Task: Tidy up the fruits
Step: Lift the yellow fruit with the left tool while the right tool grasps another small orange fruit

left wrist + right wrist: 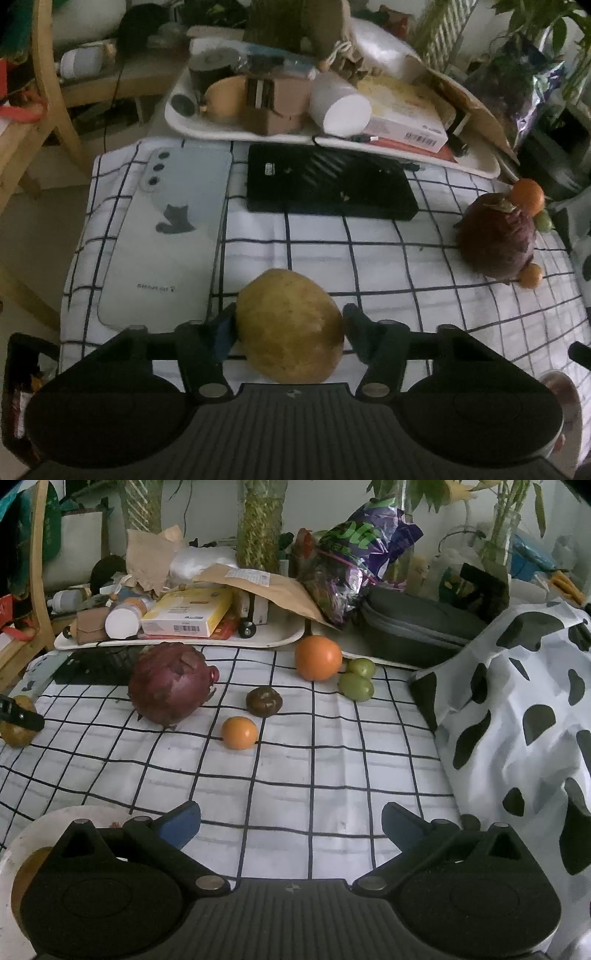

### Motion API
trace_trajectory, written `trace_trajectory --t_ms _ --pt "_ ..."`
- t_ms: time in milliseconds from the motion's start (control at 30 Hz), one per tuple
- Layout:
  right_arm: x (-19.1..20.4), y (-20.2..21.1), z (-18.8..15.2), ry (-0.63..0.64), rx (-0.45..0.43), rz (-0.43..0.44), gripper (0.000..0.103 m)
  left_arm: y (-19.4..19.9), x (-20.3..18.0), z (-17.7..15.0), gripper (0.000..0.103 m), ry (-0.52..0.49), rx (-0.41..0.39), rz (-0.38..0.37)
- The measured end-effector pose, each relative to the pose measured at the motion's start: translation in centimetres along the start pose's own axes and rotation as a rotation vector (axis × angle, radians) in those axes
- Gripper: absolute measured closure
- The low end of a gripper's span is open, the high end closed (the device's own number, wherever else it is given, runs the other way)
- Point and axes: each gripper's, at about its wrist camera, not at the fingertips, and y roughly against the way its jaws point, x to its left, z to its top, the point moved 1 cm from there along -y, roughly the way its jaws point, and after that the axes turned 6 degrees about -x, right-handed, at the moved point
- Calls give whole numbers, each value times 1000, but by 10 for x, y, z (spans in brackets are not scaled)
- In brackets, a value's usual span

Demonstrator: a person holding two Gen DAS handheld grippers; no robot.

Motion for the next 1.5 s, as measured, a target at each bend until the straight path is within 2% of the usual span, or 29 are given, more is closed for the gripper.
trace_trajectory --t_ms 100,167,433,900,1167,1333,1500 --pt "1 -4 2 9 1 1 0 0 -2 1 48 -2 2 7" --pt "1 -8 4 14 2 2 0 2 -8 1 48 -40 -11 11" --pt "4 -23 13 7 -2 28 0 15 -44 7 48 -125 -91 -71" --pt "12 -51 28 38 -12 48 0 20 -82 14 48 -187 -140 -165" --pt "16 -65 35 29 -11 87 18 19 -87 15 48 -194 -137 -194" --pt "21 -72 36 42 -7 108 40 19 -88 15 48 -197 -132 -198" --pt "24 -73 36 45 -14 127 54 18 -87 14 48 -199 -125 -196"
